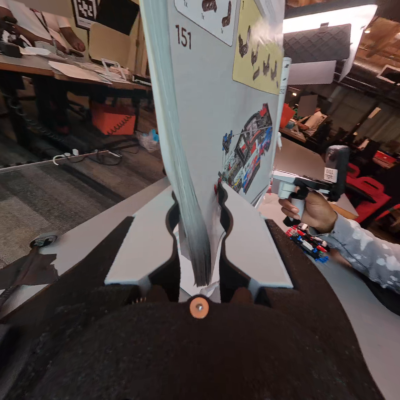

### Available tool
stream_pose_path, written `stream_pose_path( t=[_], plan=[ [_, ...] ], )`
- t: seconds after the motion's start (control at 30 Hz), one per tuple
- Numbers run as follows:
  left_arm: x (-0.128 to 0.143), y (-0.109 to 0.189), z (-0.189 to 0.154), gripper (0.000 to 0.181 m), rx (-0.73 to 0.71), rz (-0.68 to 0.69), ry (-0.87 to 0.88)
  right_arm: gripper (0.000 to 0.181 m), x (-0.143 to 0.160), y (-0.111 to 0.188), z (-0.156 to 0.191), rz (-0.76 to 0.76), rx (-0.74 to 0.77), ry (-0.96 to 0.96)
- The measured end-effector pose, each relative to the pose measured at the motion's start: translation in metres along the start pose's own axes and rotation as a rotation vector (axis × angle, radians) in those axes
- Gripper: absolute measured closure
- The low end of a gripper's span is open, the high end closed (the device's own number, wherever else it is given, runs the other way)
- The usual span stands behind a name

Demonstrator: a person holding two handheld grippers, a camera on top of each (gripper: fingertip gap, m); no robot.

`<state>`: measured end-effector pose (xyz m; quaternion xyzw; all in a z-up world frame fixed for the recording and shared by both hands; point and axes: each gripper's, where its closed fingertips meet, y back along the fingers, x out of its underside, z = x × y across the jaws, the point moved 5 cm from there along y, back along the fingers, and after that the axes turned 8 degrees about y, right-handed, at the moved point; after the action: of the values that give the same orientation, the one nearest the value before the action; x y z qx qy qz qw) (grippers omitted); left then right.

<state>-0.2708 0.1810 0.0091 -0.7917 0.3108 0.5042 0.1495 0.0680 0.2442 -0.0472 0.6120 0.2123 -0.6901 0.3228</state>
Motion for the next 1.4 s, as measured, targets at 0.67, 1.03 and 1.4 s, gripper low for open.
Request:
stream_pose_path(
  t=[0.67, 1.03, 1.4],
  plan=[
    [-0.004, 0.068, -0.013, 0.178, -0.152, 0.204, -0.145, 0.168, 0.000, -0.010, -0.013, -0.040, -0.085, -0.061],
    [-0.010, 0.089, -0.016, 0.126, -0.248, 0.062, -0.153, 0.162, 0.000, 0.003, -0.011, 0.001, -0.018, 0.023],
    [0.018, 0.105, -0.138, 0.124, -0.419, -0.273, -0.409, 0.161, -0.038, 0.026, 0.032, -0.148, 0.014, 0.355]
  ],
)
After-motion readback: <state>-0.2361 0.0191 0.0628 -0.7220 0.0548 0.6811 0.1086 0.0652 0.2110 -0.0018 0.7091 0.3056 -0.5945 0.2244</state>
